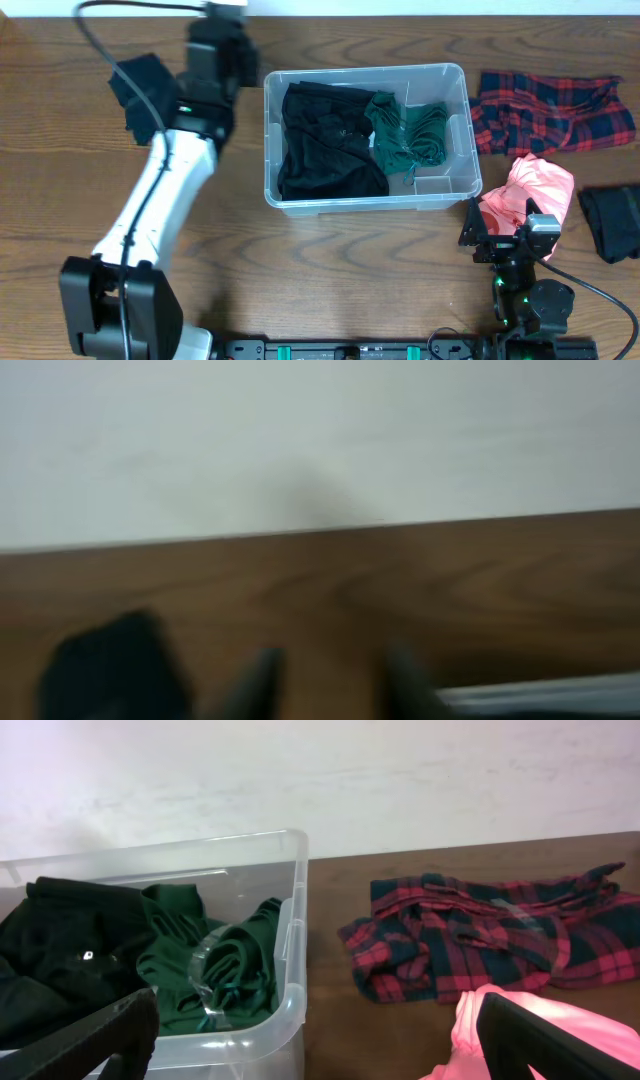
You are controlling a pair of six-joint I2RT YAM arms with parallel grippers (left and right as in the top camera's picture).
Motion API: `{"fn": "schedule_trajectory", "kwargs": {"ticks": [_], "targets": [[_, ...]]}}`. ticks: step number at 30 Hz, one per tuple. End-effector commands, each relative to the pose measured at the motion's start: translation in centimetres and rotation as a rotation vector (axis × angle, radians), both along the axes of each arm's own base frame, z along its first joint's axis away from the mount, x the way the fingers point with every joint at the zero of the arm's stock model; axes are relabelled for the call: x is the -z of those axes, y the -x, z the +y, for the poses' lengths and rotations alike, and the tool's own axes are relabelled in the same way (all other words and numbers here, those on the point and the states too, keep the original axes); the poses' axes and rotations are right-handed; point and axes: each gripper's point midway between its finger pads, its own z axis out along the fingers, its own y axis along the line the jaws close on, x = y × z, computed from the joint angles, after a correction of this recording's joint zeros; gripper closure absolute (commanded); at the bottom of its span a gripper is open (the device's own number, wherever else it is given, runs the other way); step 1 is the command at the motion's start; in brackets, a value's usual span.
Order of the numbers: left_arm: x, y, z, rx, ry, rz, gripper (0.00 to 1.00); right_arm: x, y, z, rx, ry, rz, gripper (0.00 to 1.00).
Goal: Pack container
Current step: 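Raise the left gripper out of the bin toward the left, then grasp the taped black garment at the table's top-left with the left gripper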
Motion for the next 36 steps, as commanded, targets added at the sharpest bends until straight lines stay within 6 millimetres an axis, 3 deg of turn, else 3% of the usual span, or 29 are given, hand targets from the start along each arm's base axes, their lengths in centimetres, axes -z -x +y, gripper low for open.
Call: {"fn": "schedule_trajectory", "kwargs": {"ticks": [1, 4, 10, 14, 20, 26, 28, 31, 35, 36], "targets": [[2.5, -0.8, 5.2, -0.129, -0.016, 0.055, 0.28, 0.0, 0.0, 0.3, -0.011, -0.007, 0.0, 0.01], [5.3, -1.2, 9.0, -0.213, 0.0, 0.108, 0.15, 0.0, 0.0, 0.3, -0.011, -0.007, 0.0, 0.01], [11.6, -1.3, 13.5, -0.305, 0.004, 0.23, 0.14, 0.0, 0.0, 0.3, -0.011, -0.007, 0.0, 0.01], [15.9, -0.8, 16.6, -0.479, 0.058, 0.276, 0.14, 0.0, 0.0, 0.3, -0.011, -0.007, 0.0, 0.01], [21.5, -0.5, 17.4, -0.563, 0.12, 0.339, 0.14, 0.0, 0.0, 0.3, -0.011, -0.007, 0.0, 0.01], [24.1, 0.1, 17.3, -0.568, 0.113, 0.393, 0.14, 0.0, 0.0, 0.3, -0.011, -0.007, 0.0, 0.01], [24.1, 0.1, 17.3, -0.568, 0.113, 0.393, 0.24, 0.0, 0.0, 0.3, -0.011, -0.007, 0.0, 0.01], [23.9, 0.1, 17.4, -0.565, 0.109, 0.391, 0.56, 0.0, 0.0, 0.3, -0.011, -0.007, 0.0, 0.01], [23.2, 0.3, 17.3, -0.54, 0.078, 0.404, 0.8, 0.0, 0.0, 0.3, -0.011, -0.007, 0.0, 0.01], [22.8, 0.4, 17.3, -0.522, 0.056, 0.411, 0.91, 0.0, 0.0, 0.3, -0.011, -0.007, 0.0, 0.01]]}}
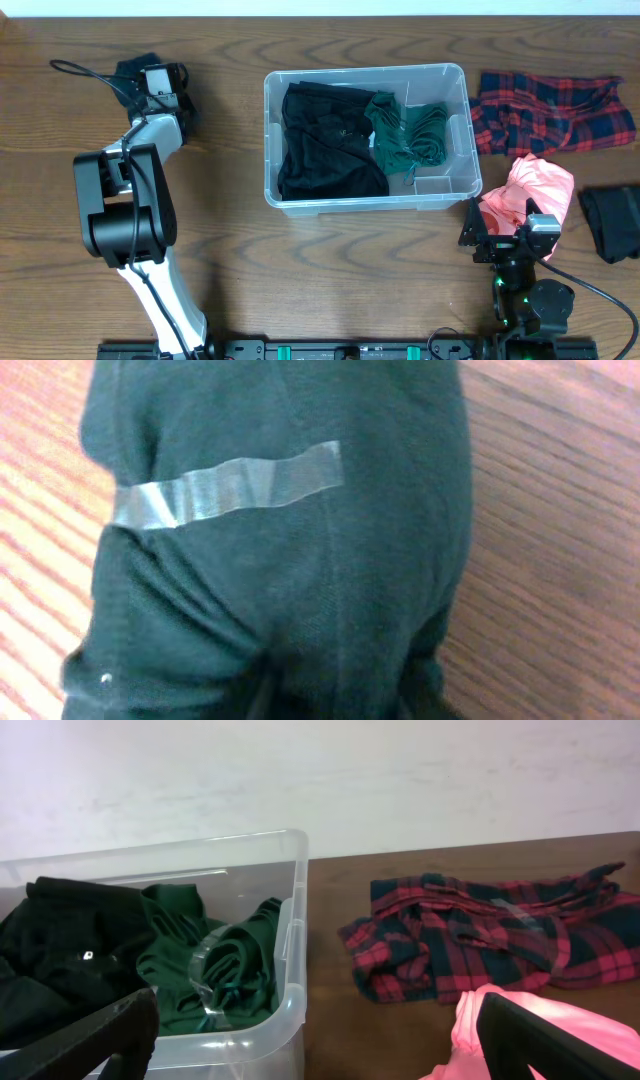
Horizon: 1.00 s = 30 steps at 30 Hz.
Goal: Pack container
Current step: 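Grasp the taped black garment at the table's top-left with the left gripper, then carry the black garment right and lower it into the bin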
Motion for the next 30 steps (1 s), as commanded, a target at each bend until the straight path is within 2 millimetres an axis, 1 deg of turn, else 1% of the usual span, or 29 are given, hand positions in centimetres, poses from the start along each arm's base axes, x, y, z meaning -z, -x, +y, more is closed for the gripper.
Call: {"fn": "schedule_trajectory", "kwargs": {"ticks": [1, 3, 6, 9, 12, 13, 15, 17, 19, 20, 22, 24, 25, 27, 30], "targets": [[-1.3, 0.3, 0.2, 0.055, -0.049, 0.033, 0.94, 0.0, 0.0, 0.3, -0.011, -0.007, -0.001, 0.01], [-2.8, 0.4, 0.2, 0.099, -0.083, 0.041, 0.94, 0.0, 0.0, 0.3, -0.011, -0.007, -0.001, 0.01], [-6.5, 0.6, 0.1, 0.148, -0.129, 0.022, 0.94, 0.0, 0.0, 0.3, -0.011, -0.007, -0.001, 0.01], [-11.6, 1.4, 0.0, 0.164, -0.157, -0.036, 0.94, 0.0, 0.0, 0.3, -0.011, -0.007, -0.001, 0.01], [-16.4, 2.5, -1.4, 0.196, -0.152, -0.105, 0.94, 0.0, 0.0, 0.3, -0.011, -0.007, -0.001, 0.01], [-18.0, 3.0, -2.5, 0.225, -0.136, -0.13, 0.94, 0.0, 0.0, 0.3, -0.011, -0.007, -0.001, 0.01], [-20.3, 3.9, -5.0, 0.307, -0.102, -0.163, 0.95, 0.0, 0.0, 0.3, -0.011, -0.007, -0.001, 0.01], [-22.4, 4.9, -8.5, 0.454, -0.069, -0.192, 0.94, 0.0, 0.0, 0.3, -0.011, -0.007, -0.001, 0.01], [-24.4, 6.2, -12.5, 0.617, -0.047, -0.223, 0.94, 0.0, 0.0, 0.3, -0.011, -0.007, -0.001, 0.01], [-25.2, 6.9, -14.5, 0.696, -0.047, -0.235, 0.94, 0.0, 0.0, 0.3, -0.011, -0.007, -0.001, 0.01], [-26.2, 8.2, -17.7, 0.84, -0.066, -0.245, 0.94, 0.0, 0.0, 0.3, -0.011, -0.007, -0.001, 0.01], [-26.6, 10.0, -21.1, 1.009, -0.093, -0.236, 0.94, 0.0, 0.0, 0.3, -0.011, -0.007, -0.001, 0.01], [-26.5, 10.7, -22.3, 1.067, -0.11, -0.224, 0.94, 0.0, 0.0, 0.3, -0.011, -0.007, -0.001, 0.01], [-26.0, 11.8, -24.1, 1.121, -0.12, -0.193, 0.94, 0.0, 0.0, 0.3, -0.011, -0.007, -0.001, 0.01], [-25.3, 12.6, -25.8, 1.148, -0.084, -0.167, 0.94, 0.0, 0.0, 0.3, -0.011, -0.007, -0.001, 0.01]]}}
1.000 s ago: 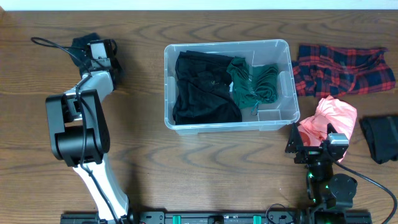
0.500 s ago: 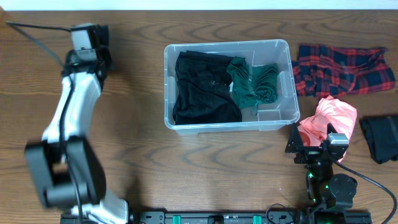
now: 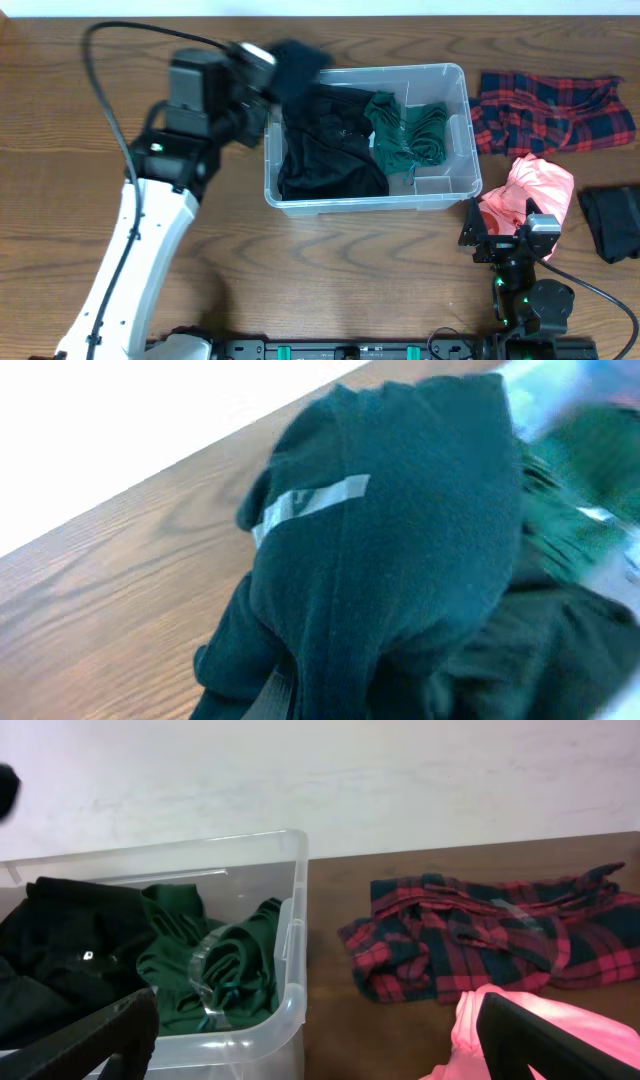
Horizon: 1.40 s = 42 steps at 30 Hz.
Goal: Pack container
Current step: 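Carry the black garment right and lower it into the bin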
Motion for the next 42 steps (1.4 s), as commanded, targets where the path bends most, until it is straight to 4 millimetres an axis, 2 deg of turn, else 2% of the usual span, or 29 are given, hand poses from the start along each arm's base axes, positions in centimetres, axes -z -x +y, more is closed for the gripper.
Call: {"fn": "schedule_trajectory", "kwargs": {"ticks": [1, 7, 15, 20, 23, 30, 32, 33, 36, 42], "targets": [[-0.3, 0.7, -2.0, 0.087, -0.009, -0.008, 0.94, 0.0, 0.0, 0.3, -0.011, -0.007, 0.0, 0.01], [1.3, 1.0, -4.0, 0.18, -0.064, 0.013, 0.94, 0.0, 0.0, 0.3, -0.011, -0.007, 0.0, 0.01], [4.4, -1.0, -5.8, 0.285, -0.14, 0.007, 0.94, 0.0, 0.0, 0.3, -0.011, -0.007, 0.0, 0.01], [5.6, -1.6, -8.7, 0.474, -0.112, -0.035, 0.94, 0.0, 0.0, 0.3, -0.011, -0.007, 0.0, 0.01], [6.4, -2.2, -9.5, 0.502, -0.098, -0.043, 0.94, 0.0, 0.0, 0.3, -0.011, -0.007, 0.0, 0.01], [11.7, -3.0, -9.7, 0.575, -0.176, 0.027, 0.94, 0.0, 0.0, 0.3, -0.011, -0.007, 0.0, 0.01], [13.5, -3.5, -9.1, 0.551, -0.217, 0.058, 0.94, 0.0, 0.0, 0.3, -0.011, -0.007, 0.0, 0.01], [14.2, -3.8, -8.6, 0.534, -0.247, 0.07, 0.89, 0.0, 0.0, 0.3, -0.011, -0.007, 0.0, 0.01], [15.1, -4.7, -6.8, 0.461, -0.336, 0.083, 0.53, 0.0, 0.0, 0.3, -0.011, -0.007, 0.0, 0.01], [13.3, -5.7, -4.4, 0.354, -0.448, 0.043, 0.21, 0.0, 0.0, 0.3, -0.011, -0.007, 0.0, 0.01]]}}
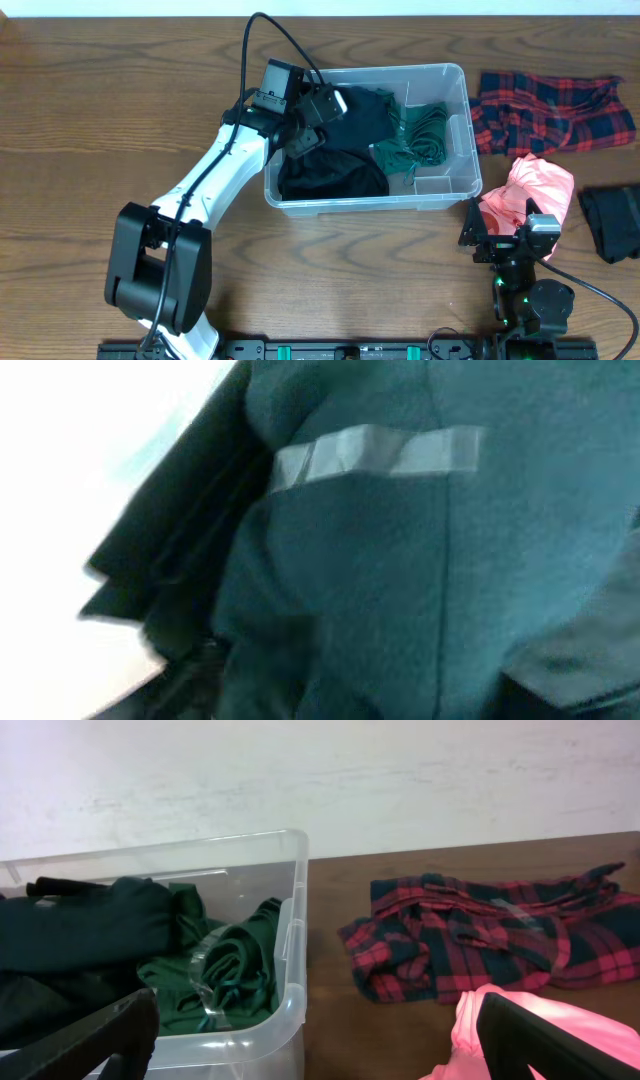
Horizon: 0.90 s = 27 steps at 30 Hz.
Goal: Pack container
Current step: 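Carry the black garment right and lower it into the bin, then open the left gripper and press the black garment into the bin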
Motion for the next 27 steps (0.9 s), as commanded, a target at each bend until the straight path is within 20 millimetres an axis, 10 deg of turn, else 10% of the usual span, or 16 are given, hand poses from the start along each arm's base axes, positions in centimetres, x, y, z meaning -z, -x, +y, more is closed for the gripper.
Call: {"fn": "schedule_trajectory", "kwargs": {"ticks": [1, 14, 20, 27], "targets": [[-2.6, -1.1, 2.0, -0.071, -0.077, -0.096, 0.16, 0.0, 0.0, 0.3, -0.011, -0.007, 0.0, 0.01], [-13.1, 1.8, 0.7, -0.038, 0.136, -0.244, 0.04, 0.0, 0.0, 0.3, -0.011, -0.007, 0.0, 0.01], [-13.3, 2.9, -1.5, 0.016, 0.268, -0.177, 0.73, 0.0, 0.0, 0.3, -0.011, -0.007, 0.0, 0.01], [-10.6, 0.7, -2.4, -0.135, 0.374, -0.08, 0.81, 0.0, 0.0, 0.3, -0.011, -0.007, 0.0, 0.01]]}}
